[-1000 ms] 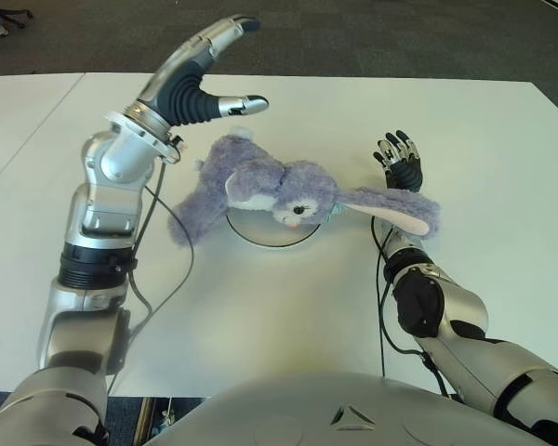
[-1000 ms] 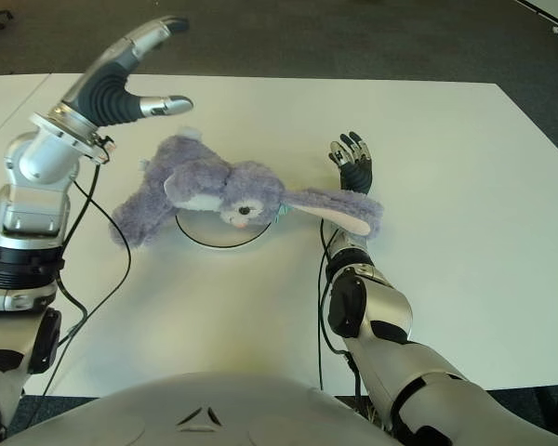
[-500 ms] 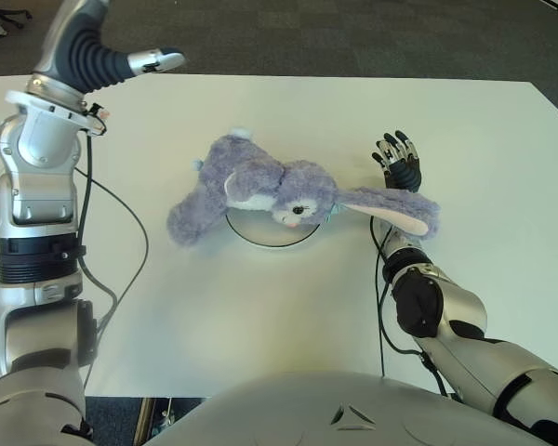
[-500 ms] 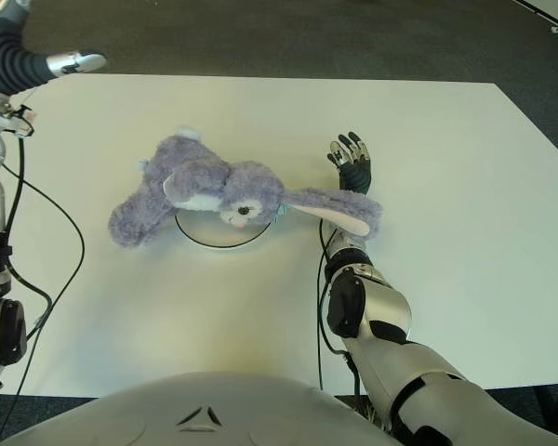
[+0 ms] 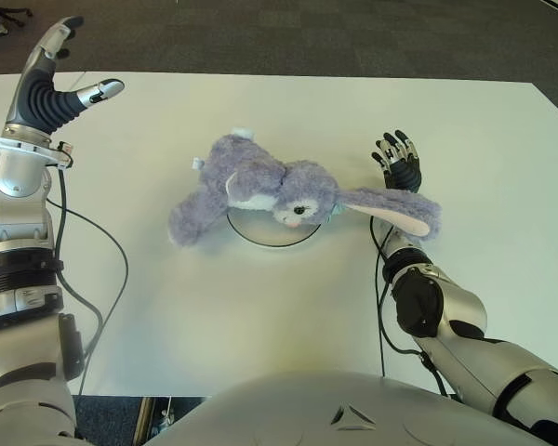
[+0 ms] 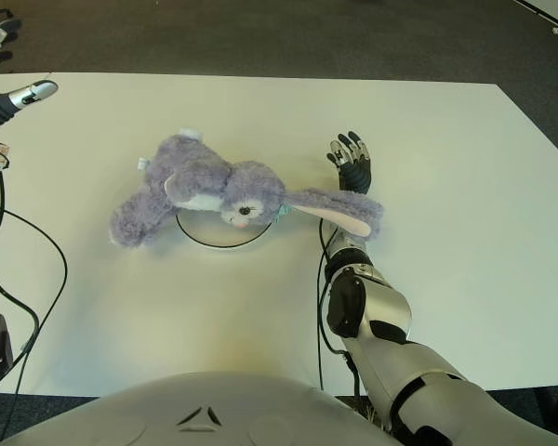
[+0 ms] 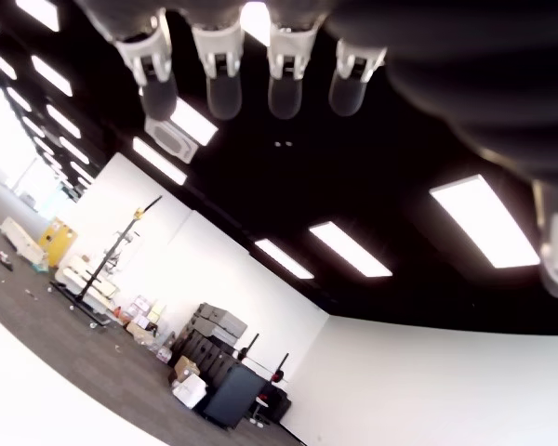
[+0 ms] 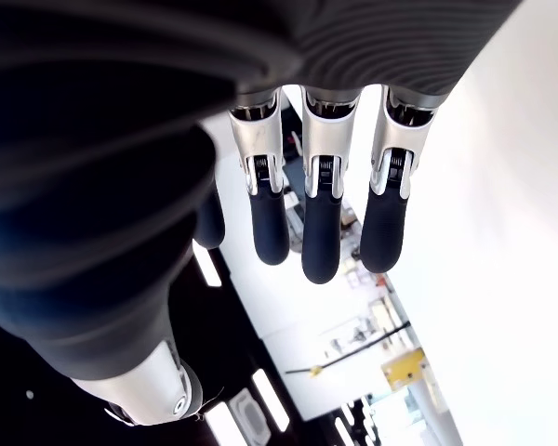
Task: Put the doll into the plate.
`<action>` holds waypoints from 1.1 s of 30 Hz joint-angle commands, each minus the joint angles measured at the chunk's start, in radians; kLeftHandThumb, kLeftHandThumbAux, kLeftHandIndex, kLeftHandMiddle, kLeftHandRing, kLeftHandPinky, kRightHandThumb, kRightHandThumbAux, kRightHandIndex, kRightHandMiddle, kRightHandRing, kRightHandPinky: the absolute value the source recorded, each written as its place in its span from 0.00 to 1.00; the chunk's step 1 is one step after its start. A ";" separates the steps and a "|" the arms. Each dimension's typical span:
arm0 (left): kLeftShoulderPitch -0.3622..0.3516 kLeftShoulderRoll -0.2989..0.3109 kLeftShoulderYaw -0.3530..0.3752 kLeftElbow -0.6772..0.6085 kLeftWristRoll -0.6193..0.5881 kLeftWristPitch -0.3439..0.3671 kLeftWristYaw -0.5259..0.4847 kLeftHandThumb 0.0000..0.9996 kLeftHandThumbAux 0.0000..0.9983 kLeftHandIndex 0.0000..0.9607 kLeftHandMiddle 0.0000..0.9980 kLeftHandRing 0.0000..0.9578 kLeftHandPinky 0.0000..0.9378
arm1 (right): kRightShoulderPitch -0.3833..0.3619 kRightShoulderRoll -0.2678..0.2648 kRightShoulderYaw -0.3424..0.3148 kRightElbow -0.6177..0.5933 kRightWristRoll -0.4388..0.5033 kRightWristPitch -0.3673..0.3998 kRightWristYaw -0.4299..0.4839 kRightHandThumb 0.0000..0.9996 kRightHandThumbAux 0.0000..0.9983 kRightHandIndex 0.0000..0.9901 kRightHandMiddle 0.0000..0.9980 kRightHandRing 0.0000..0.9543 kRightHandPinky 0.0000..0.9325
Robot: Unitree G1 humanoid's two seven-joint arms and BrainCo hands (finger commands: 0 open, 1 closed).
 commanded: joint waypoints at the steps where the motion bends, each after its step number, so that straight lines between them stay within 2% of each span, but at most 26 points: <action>1: 0.028 -0.057 0.037 0.051 -0.094 0.044 0.025 0.00 0.45 0.00 0.00 0.00 0.00 | 0.222 0.069 -0.033 0.128 0.033 0.118 -0.018 0.33 0.81 0.20 0.25 0.28 0.33; 5: -0.033 -0.096 0.033 0.207 -0.107 0.049 0.064 0.00 0.46 0.00 0.00 0.00 0.00 | 0.223 0.061 -0.035 0.129 0.032 0.122 -0.010 0.32 0.79 0.19 0.25 0.28 0.32; 7: -0.081 -0.125 0.031 0.321 -0.121 0.050 0.086 0.00 0.46 0.00 0.00 0.00 0.00 | 0.222 0.059 -0.038 0.129 0.034 0.124 -0.003 0.33 0.79 0.20 0.25 0.28 0.32; 10: -0.182 -0.184 0.023 0.560 -0.131 0.045 0.118 0.00 0.46 0.00 0.00 0.00 0.00 | 0.221 0.055 -0.048 0.129 0.042 0.130 0.009 0.34 0.78 0.20 0.24 0.28 0.32; 16: -0.257 -0.255 0.013 0.790 -0.131 0.071 0.102 0.00 0.48 0.00 0.00 0.00 0.00 | 0.216 0.053 -0.050 0.130 0.039 0.132 -0.002 0.35 0.78 0.20 0.25 0.28 0.32; 20: -0.237 -0.308 0.010 0.866 -0.127 0.087 0.062 0.00 0.50 0.00 0.00 0.00 0.00 | 0.217 0.049 -0.046 0.130 0.035 0.136 0.003 0.35 0.76 0.21 0.25 0.28 0.31; 25: -0.229 -0.329 0.006 0.900 -0.131 0.092 0.015 0.00 0.49 0.00 0.00 0.00 0.00 | 0.220 0.042 -0.060 0.129 0.049 0.139 0.024 0.34 0.76 0.21 0.26 0.29 0.32; 33: -0.238 -0.416 -0.006 0.936 -0.130 0.149 0.035 0.00 0.47 0.00 0.00 0.00 0.00 | 0.217 0.038 -0.063 0.130 0.050 0.140 0.012 0.32 0.77 0.22 0.27 0.29 0.32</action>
